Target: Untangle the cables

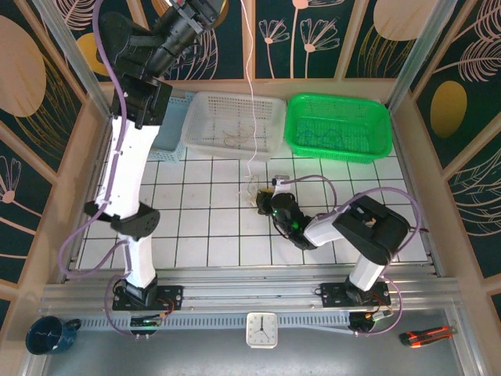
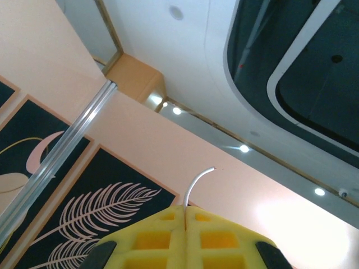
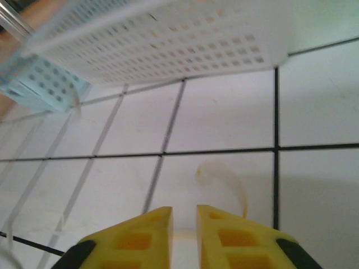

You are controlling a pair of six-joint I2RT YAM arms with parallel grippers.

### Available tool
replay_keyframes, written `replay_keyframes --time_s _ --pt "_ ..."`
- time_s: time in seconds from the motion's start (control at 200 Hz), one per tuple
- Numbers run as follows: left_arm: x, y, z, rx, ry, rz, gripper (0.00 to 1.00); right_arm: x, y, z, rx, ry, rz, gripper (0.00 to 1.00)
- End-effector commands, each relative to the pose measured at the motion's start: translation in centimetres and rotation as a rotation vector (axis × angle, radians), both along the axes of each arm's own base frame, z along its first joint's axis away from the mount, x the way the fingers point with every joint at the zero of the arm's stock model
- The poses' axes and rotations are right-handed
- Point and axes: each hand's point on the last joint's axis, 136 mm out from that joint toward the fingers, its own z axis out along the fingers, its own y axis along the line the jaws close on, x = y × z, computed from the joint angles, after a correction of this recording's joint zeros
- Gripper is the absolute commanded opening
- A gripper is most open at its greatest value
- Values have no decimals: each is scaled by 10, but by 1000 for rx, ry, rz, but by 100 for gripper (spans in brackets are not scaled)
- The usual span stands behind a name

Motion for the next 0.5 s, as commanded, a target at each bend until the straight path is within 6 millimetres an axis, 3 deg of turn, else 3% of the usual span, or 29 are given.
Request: replay_keyframes --time_s 0.0,0.11,0.335,0.495 --pt "11 -19 -26 60 128 -87 0 -7 8 37 46 -81 54 33" --pt "16 -26 -36 88 141 -83 0 -14 6 52 39 -104 76 41" --pt "16 -23 -38 120 126 -31 0 -19 -11 73 2 -140 50 44" --pt "19 -23 -43 148 132 0 0 -27 -17 113 46 -211 76 47"
